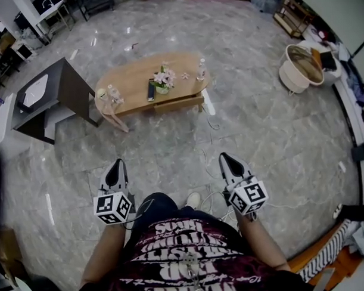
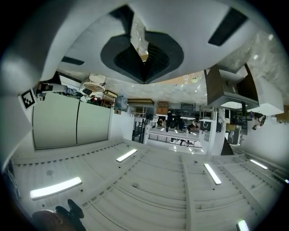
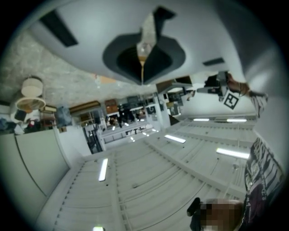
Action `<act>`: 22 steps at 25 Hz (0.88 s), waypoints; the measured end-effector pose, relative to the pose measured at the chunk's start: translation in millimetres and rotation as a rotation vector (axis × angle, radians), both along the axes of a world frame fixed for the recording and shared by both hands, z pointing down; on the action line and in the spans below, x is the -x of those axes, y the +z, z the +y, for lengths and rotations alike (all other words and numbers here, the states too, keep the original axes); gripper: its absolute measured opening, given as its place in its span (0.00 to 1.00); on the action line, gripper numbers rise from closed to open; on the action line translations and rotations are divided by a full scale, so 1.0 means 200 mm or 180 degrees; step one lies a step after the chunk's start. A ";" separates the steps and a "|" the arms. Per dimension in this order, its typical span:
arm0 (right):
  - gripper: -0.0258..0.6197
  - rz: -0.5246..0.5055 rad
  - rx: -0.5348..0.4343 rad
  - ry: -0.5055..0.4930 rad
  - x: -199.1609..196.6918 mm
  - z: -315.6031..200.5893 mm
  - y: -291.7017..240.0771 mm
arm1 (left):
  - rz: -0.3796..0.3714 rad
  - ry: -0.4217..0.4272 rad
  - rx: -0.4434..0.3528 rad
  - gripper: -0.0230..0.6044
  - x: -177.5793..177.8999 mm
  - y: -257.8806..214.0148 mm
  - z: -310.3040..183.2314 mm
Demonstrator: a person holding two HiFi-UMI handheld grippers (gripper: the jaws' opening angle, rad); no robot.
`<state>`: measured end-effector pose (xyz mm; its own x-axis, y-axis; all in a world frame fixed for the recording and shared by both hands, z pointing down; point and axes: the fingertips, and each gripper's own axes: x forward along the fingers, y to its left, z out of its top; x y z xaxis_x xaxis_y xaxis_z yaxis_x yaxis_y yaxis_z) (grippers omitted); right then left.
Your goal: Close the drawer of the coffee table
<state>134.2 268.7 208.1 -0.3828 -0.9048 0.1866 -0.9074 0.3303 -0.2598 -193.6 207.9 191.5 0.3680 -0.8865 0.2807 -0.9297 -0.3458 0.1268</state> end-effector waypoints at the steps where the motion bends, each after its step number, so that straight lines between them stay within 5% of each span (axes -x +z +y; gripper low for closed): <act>1: 0.09 0.0002 0.0003 -0.0034 0.00 -0.02 0.00 | 0.0013 -0.0026 0.0028 0.07 0.01 0.00 -0.01; 12: 0.09 0.0103 0.0164 -0.0145 -0.01 -0.28 0.15 | -0.0067 -0.0064 0.0040 0.07 -0.03 0.14 -0.30; 22: 0.09 0.0350 0.0119 -0.0134 0.03 -0.79 0.03 | 0.0049 0.0399 -0.0183 0.07 -0.20 0.07 -0.83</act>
